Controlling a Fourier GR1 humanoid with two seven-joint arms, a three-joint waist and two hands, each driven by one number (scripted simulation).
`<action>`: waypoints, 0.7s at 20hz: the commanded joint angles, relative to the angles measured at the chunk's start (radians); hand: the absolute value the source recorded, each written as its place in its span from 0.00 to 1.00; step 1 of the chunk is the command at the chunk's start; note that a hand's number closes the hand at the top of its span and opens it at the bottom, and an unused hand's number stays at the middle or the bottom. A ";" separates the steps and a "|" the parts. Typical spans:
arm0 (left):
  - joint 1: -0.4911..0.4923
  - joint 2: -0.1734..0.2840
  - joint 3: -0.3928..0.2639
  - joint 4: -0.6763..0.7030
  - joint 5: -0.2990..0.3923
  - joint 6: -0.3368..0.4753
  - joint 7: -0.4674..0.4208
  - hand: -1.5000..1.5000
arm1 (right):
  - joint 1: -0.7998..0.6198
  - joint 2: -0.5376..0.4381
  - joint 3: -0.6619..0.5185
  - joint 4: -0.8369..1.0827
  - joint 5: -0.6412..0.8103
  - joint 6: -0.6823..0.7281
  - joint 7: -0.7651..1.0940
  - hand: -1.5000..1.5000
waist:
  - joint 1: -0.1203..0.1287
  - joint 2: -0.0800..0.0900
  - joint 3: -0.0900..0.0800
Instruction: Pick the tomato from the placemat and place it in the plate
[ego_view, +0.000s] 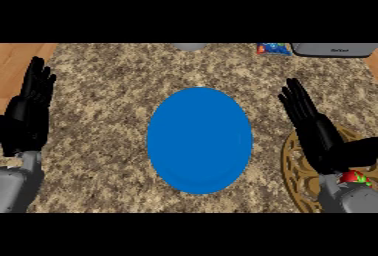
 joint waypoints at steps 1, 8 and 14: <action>0.063 -0.007 -0.011 -0.031 0.001 -0.008 0.054 0.50 | 0.060 -0.077 -0.098 -0.005 -0.041 0.109 -0.084 1.00 | -0.040 0.003 -0.013; 0.215 -0.134 -0.135 0.092 0.102 -0.098 0.123 0.50 | 0.073 -0.463 -0.417 0.206 0.123 0.079 -0.132 1.00 | -0.113 0.026 -0.016; 0.252 -0.151 -0.175 0.104 0.128 -0.175 0.126 0.50 | 0.175 -0.343 -0.647 0.494 -0.052 0.233 -0.554 0.00 | -0.054 0.009 -0.010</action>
